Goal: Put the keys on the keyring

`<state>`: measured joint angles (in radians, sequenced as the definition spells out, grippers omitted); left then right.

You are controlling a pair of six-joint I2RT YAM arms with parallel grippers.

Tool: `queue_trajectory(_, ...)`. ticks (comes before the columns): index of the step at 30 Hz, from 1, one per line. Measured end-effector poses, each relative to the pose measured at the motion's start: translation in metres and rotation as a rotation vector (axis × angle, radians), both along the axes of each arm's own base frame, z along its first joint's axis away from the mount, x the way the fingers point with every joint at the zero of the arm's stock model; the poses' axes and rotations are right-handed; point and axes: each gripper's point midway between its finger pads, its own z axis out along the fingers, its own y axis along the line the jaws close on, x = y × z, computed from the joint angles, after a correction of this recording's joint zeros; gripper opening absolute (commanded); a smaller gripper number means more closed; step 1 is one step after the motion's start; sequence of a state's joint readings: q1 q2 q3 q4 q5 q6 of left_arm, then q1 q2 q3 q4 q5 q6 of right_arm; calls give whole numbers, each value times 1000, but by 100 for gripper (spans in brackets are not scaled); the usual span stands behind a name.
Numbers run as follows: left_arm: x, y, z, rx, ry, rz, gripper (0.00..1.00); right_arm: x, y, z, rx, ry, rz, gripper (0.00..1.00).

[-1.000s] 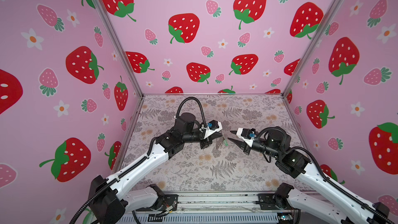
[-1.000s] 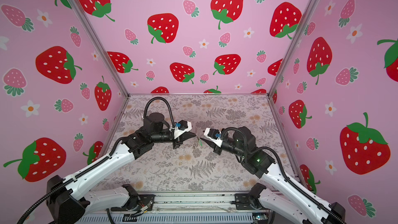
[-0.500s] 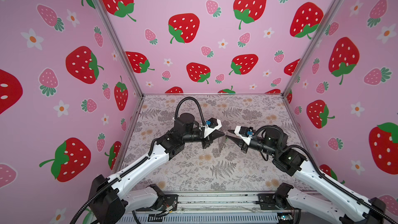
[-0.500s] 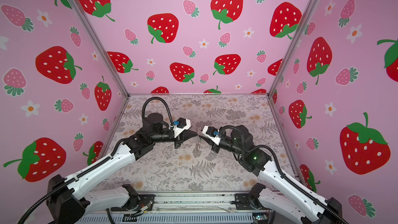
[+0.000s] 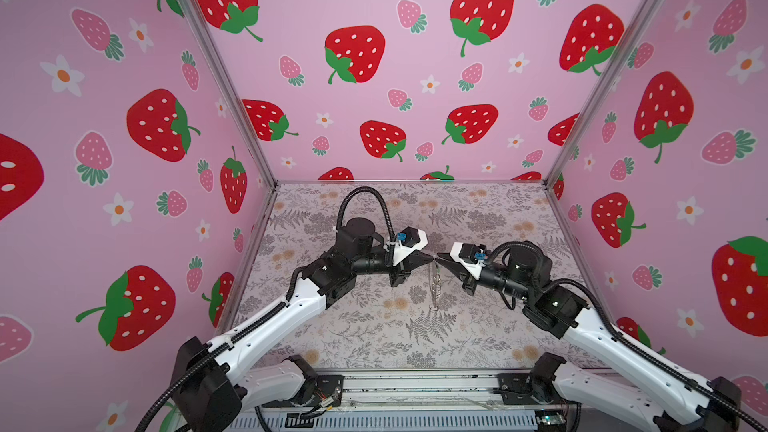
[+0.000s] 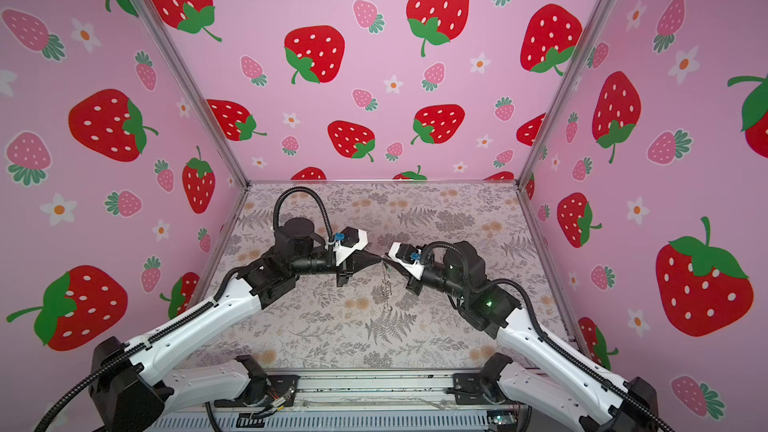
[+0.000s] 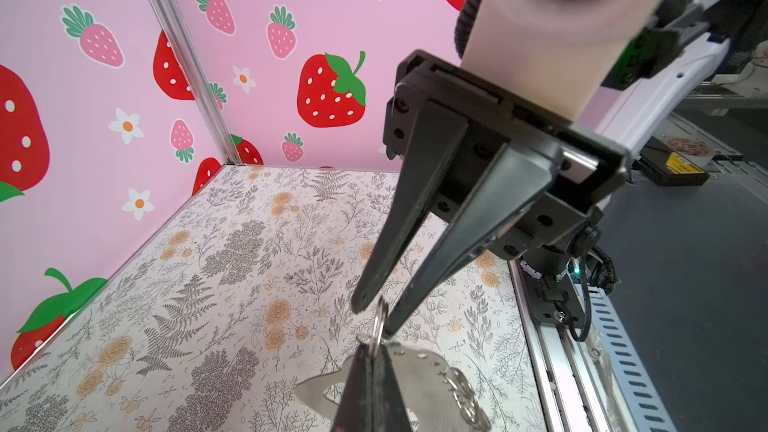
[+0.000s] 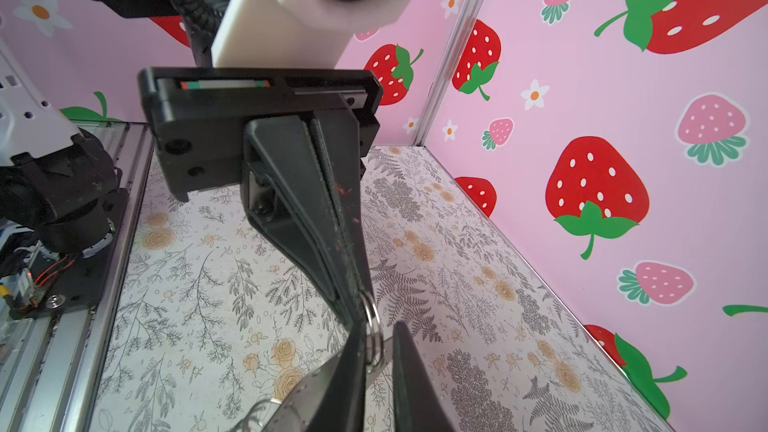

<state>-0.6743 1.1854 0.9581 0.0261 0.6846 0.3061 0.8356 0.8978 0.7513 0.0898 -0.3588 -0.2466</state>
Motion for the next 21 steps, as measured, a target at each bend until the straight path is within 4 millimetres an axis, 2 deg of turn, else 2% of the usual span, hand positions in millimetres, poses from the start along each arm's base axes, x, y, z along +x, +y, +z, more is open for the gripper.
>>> queue_trajectory(7,-1,0,-2,6,-5,-5,0,-1,1,0,5,12,5,0)
queue_trajectory(8,-1,0,-2,8,-8,-7,2,-1,1,-1,4,13,6,0)
queue_trajectory(9,-1,0,-3,14,-12,-8,15,-1,1,-1,3,14,7,0)
queue_trajectory(10,-1,1,-3,22,-18,-8,23,-2,1,-2,2,16,10,0)
queue_trajectory(12,-2,1,-3,41,-27,-8,32,-2,1,-3,-1,18,10,0)
queue_trajectory(15,1,4,-1,85,-78,14,38,-1,0,-5,-5,24,7,0)
queue_trajectory(21,-1,10,15,192,-274,71,38,-4,2,-18,-45,70,23,0)
